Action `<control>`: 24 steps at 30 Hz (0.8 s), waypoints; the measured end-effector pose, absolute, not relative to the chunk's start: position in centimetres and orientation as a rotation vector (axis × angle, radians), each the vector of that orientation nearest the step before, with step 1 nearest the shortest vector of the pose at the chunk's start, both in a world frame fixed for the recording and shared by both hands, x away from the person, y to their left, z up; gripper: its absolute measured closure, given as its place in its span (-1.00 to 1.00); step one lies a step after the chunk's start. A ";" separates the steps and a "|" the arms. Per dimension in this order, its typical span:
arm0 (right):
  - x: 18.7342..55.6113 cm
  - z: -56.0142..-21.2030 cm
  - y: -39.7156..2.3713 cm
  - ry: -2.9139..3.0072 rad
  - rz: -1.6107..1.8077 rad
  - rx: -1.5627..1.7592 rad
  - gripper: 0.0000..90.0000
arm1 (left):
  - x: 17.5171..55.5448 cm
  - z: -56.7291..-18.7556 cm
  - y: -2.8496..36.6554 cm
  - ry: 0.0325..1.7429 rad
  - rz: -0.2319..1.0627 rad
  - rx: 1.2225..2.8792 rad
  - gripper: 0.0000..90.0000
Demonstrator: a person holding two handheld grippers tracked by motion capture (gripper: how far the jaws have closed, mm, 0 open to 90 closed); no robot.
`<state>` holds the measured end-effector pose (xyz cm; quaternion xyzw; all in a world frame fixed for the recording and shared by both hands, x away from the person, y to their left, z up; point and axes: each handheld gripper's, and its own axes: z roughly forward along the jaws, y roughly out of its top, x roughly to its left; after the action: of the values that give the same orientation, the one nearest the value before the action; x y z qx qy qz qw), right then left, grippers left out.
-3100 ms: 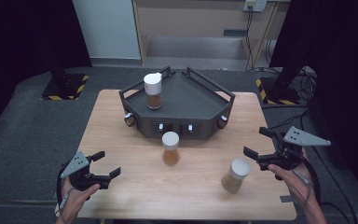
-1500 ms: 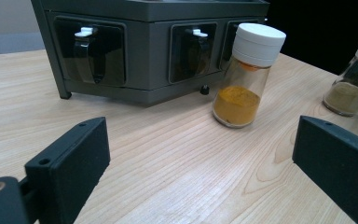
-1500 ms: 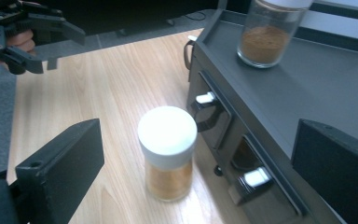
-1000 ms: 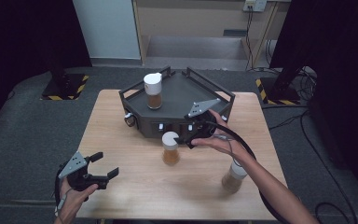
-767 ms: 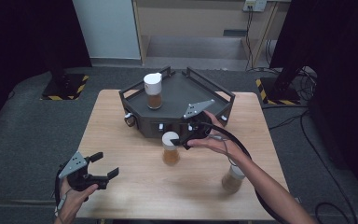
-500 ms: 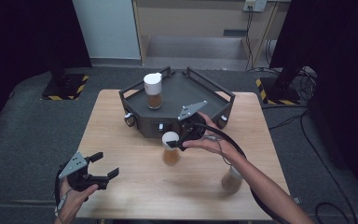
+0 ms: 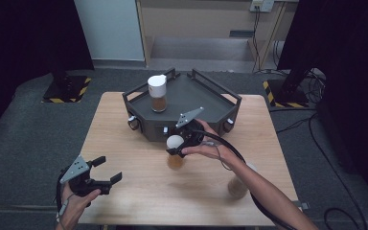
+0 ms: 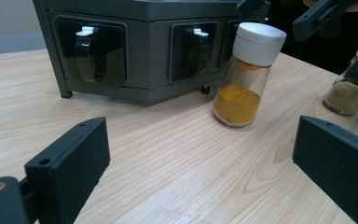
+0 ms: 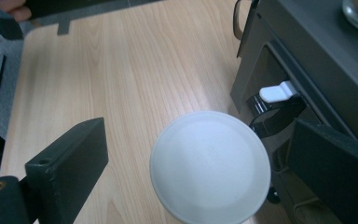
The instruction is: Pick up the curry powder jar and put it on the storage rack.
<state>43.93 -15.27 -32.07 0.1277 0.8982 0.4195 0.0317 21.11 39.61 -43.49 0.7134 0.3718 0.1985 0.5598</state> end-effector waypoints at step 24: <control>44.3 -33.0 -13.7 2.810 1.136 0.323 -0.25 | 21.0 -43.5 39.6 0.874 0.471 1.681 -0.94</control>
<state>44.29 -13.72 -32.99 0.1058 0.9209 0.3722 0.0467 21.03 39.60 -43.47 0.7134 0.3708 0.1998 0.5601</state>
